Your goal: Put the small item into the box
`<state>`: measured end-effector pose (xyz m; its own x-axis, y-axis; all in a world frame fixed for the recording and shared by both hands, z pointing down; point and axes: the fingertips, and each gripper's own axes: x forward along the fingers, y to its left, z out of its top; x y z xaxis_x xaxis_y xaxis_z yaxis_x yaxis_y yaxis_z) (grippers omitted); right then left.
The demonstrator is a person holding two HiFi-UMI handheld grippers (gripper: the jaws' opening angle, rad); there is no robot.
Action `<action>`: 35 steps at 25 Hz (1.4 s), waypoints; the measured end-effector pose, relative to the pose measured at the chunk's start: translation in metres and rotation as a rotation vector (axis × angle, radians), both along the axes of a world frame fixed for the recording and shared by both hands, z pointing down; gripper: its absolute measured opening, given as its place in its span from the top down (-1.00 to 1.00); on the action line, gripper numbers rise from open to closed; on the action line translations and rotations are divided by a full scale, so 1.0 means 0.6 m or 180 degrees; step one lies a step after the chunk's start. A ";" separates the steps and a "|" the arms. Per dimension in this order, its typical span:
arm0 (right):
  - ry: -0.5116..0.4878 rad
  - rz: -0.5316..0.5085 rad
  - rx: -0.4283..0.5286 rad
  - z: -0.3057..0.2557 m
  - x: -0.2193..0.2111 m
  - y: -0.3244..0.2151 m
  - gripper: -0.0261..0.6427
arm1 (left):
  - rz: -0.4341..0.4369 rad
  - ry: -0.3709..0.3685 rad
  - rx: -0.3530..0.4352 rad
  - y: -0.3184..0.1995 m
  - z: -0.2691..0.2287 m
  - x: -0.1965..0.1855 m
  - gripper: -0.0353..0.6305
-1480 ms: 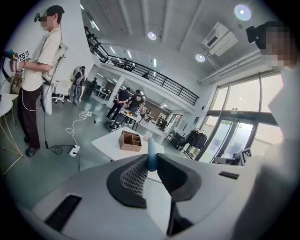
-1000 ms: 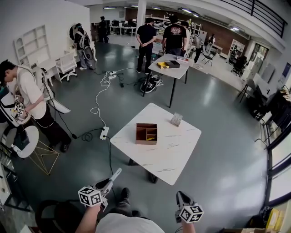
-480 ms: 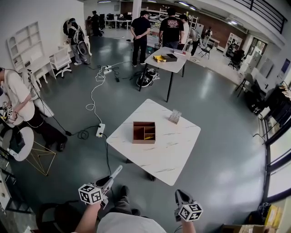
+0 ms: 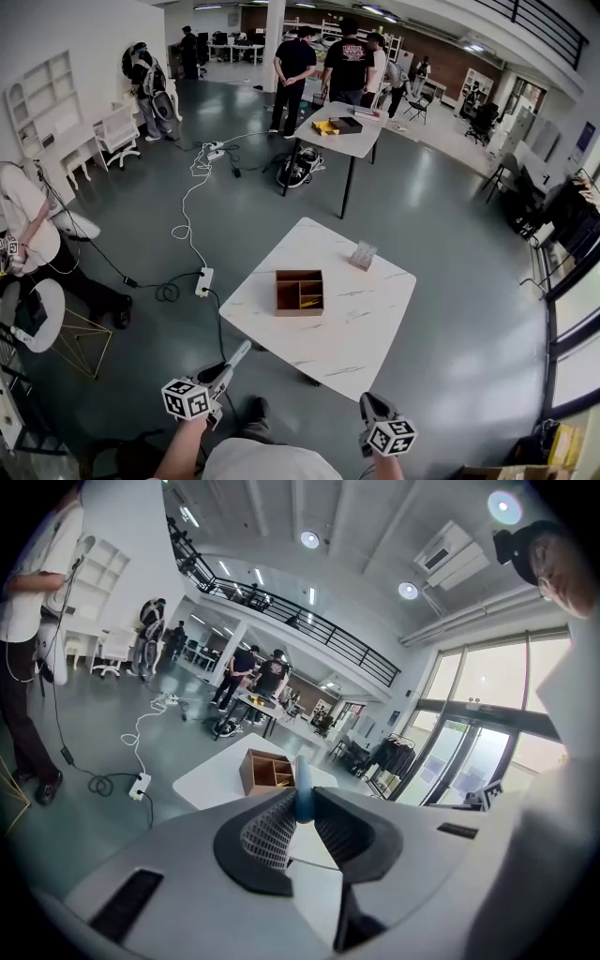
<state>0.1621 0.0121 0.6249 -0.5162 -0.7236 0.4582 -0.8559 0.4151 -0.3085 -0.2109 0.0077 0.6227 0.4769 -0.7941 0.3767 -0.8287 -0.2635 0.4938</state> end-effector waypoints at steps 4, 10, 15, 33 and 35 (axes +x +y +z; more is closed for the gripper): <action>0.0014 0.0050 0.0004 -0.007 -0.025 -0.043 0.84 | 0.0039 0.0012 0.0002 -0.048 -0.004 -0.027 0.69; 0.0060 0.0131 -0.0021 -0.007 -0.057 -0.100 0.84 | 0.0165 0.0039 -0.0036 -0.122 0.004 -0.051 0.69; 0.0105 0.0271 -0.0100 0.004 -0.075 -0.133 0.84 | 0.0323 0.0036 -0.0082 -0.173 0.019 -0.068 0.69; 0.0236 0.0521 -0.0292 0.035 -0.102 -0.159 0.84 | 0.0730 0.0058 -0.0301 -0.256 0.072 -0.070 0.69; 0.0228 0.0550 -0.0306 0.039 -0.096 -0.159 0.84 | 0.0760 0.0053 -0.0314 -0.259 0.075 -0.062 0.69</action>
<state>0.1047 -0.0833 0.6485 -0.3517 -0.7497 0.5606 -0.9330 0.2318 -0.2753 -0.2483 -0.1477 0.6677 0.6534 -0.6180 0.4371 -0.7402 -0.4007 0.5399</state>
